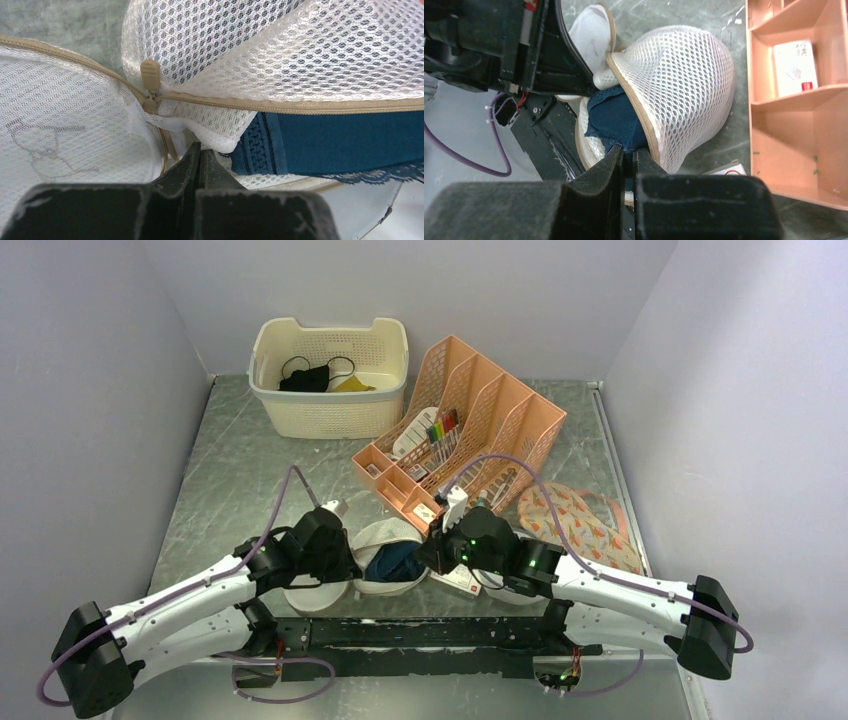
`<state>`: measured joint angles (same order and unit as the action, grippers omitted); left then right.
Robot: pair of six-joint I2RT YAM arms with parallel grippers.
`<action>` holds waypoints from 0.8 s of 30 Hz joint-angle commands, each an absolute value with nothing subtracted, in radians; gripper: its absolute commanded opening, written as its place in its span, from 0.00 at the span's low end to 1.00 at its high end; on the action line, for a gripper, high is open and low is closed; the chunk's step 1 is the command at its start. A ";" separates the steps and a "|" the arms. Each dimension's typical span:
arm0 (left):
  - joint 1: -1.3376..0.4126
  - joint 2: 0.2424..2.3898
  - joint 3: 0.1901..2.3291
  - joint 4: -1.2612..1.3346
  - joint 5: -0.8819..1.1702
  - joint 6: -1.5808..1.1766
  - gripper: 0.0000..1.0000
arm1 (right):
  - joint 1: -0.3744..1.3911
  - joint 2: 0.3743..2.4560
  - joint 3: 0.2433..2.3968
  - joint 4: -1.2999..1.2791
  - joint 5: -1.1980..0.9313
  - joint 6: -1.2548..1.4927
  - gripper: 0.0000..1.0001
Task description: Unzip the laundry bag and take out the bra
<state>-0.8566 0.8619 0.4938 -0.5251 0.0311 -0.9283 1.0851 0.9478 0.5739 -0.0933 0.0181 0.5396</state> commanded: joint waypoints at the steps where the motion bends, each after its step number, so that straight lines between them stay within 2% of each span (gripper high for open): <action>1: -0.863 0.861 0.513 -0.482 0.049 -0.914 0.07 | 1.089 0.949 0.655 -0.084 0.071 0.485 0.00; 12: -0.864 0.825 0.531 -0.452 0.066 -0.911 0.07 | 1.088 0.975 0.797 -0.021 0.062 0.490 0.00; 24: -0.873 0.826 0.582 -0.452 0.046 -0.904 0.07 | 1.082 1.008 0.807 0.280 -0.056 0.669 0.00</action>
<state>-0.8665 0.8375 0.5415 -0.4820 0.0460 -0.9138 1.0851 1.0115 0.7750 0.1314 -0.0128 0.6041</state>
